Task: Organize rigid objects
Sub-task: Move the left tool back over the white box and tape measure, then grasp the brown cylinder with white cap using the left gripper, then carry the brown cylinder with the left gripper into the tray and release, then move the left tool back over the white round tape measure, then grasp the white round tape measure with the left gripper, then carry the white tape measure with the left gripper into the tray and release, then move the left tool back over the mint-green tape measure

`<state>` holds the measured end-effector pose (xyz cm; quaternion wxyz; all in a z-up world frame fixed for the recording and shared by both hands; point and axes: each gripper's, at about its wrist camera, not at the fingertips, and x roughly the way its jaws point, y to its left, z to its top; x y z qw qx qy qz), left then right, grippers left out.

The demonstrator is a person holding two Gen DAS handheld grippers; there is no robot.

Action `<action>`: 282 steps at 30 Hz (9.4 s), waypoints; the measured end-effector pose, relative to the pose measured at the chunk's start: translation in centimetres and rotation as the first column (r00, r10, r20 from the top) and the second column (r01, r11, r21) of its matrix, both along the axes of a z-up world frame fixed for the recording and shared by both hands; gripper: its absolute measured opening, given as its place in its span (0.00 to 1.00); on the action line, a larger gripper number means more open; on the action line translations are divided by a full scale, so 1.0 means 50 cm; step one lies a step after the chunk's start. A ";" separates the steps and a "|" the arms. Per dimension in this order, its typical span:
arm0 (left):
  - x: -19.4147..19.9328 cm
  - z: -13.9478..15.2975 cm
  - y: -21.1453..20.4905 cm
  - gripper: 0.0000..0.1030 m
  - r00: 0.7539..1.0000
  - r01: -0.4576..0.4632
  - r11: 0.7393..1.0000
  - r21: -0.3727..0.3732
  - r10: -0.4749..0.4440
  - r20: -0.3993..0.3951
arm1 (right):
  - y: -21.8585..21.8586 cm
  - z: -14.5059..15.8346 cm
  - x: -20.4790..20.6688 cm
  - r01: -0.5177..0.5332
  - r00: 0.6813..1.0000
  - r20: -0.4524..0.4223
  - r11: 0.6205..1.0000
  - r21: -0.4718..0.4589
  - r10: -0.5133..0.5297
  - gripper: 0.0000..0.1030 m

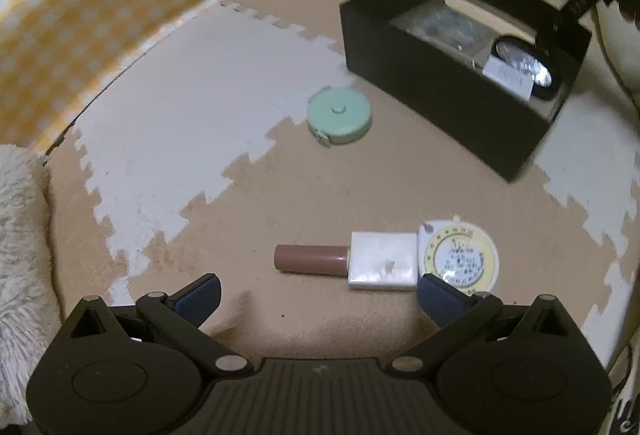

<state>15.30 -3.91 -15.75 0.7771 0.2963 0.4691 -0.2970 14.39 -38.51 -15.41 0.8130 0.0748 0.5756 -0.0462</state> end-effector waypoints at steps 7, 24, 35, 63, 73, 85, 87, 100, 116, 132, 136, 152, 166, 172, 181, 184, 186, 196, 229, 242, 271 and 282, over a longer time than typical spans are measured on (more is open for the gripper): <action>0.010 -0.016 -0.011 1.00 1.000 0.018 1.000 -0.005 -0.018 -0.007 | 0.001 0.000 0.000 0.000 1.000 0.000 1.000 -0.001 0.000 0.11; 0.045 -0.031 -0.014 0.83 0.992 -0.087 0.990 -0.113 0.076 -0.097 | 0.003 0.000 0.001 -0.002 1.000 0.000 1.000 -0.003 0.002 0.11; 0.053 -0.028 -0.005 0.83 0.986 -0.139 0.982 -0.129 0.125 -0.115 | 0.004 0.001 0.002 -0.002 1.000 0.000 1.000 -0.003 0.002 0.11; 0.103 0.115 -0.296 0.83 0.928 -0.371 0.767 -0.524 0.293 -0.230 | 0.008 0.000 0.000 -0.012 1.000 0.005 1.000 -0.010 0.012 0.11; 0.145 0.040 -0.395 0.83 0.878 -0.477 0.733 -0.485 0.379 -0.292 | 0.009 0.001 -0.001 -0.017 1.000 0.009 1.000 -0.010 0.017 0.11; 0.178 -0.001 -0.442 0.89 0.823 -0.568 0.664 -0.486 0.460 -0.333 | 0.012 0.003 -0.004 -0.019 1.000 0.012 1.000 -0.012 0.019 0.11; 0.181 0.000 -0.437 0.97 0.813 -0.583 0.642 -0.498 0.454 -0.365 | 0.012 0.002 -0.004 -0.018 1.000 0.012 1.000 -0.009 0.018 0.11; 0.143 0.065 -0.396 0.99 0.878 -0.478 0.738 -0.476 0.394 -0.271 | 0.015 0.003 -0.004 -0.018 1.000 0.011 1.000 -0.009 0.018 0.11; 0.090 0.143 -0.313 1.00 0.897 -0.442 0.766 -0.466 0.387 -0.216 | 0.008 0.002 -0.002 -0.015 1.000 0.010 1.000 -0.005 0.015 0.11; 0.023 0.175 -0.197 1.00 0.912 -0.409 0.786 -0.463 0.369 -0.178 | 0.006 0.000 -0.002 -0.009 1.000 0.007 1.000 -0.002 0.009 0.11; -0.001 0.178 -0.159 1.00 0.922 -0.383 0.798 -0.465 0.359 -0.143 | 0.006 0.000 -0.002 -0.006 1.000 0.005 1.000 -0.003 0.006 0.11; -0.064 0.129 -0.026 1.00 0.943 -0.323 0.855 -0.405 0.328 -0.060 | 0.006 -0.001 -0.002 -0.003 1.000 0.006 1.000 -0.009 0.003 0.12; -0.058 0.007 -0.036 1.00 0.917 -0.389 0.889 -0.241 0.349 -0.196 | 0.012 -0.001 -0.002 -0.009 1.000 0.008 1.000 -0.022 0.009 0.12; -0.055 -0.018 -0.060 0.85 0.926 -0.362 0.912 -0.194 0.328 -0.186 | 0.014 0.000 -0.001 -0.014 1.000 0.005 1.000 -0.027 0.015 0.12; -0.051 -0.039 -0.076 0.55 0.934 -0.340 0.928 -0.153 0.315 -0.167 | 0.014 0.001 -0.001 -0.017 1.000 0.004 0.999 -0.028 0.017 0.12; -0.050 -0.036 -0.075 0.52 0.935 -0.338 0.927 -0.161 0.311 -0.172 | 0.015 0.001 -0.001 -0.017 1.000 0.005 0.999 -0.029 0.017 0.12; -0.052 -0.035 -0.076 0.52 0.935 -0.335 0.928 -0.164 0.306 -0.178 | 0.016 0.001 0.000 -0.019 1.000 0.005 0.999 -0.029 0.019 0.12; -0.048 0.028 -0.074 0.52 0.940 -0.342 0.890 -0.301 0.317 -0.129 | 0.017 0.001 0.000 -0.022 1.000 0.004 0.999 -0.032 0.022 0.12; -0.063 0.086 -0.238 0.73 0.997 -0.082 0.925 -0.371 0.081 -0.016 | 0.016 0.000 -0.001 -0.029 1.000 0.006 0.999 -0.038 0.029 0.12; -0.078 0.100 -0.226 0.95 0.994 -0.110 0.918 -0.380 0.095 -0.059 | 0.017 0.000 -0.001 -0.030 1.000 0.006 0.999 -0.038 0.030 0.12; 0.026 0.170 -0.074 1.00 0.926 -0.320 0.798 -0.511 0.377 0.009 | 0.018 0.000 0.000 -0.030 1.000 0.006 0.999 -0.040 0.030 0.12; 0.072 0.081 -0.048 0.99 0.965 -0.217 0.885 -0.412 0.259 0.050 | 0.017 0.000 0.000 -0.034 0.999 0.005 0.999 -0.041 0.035 0.12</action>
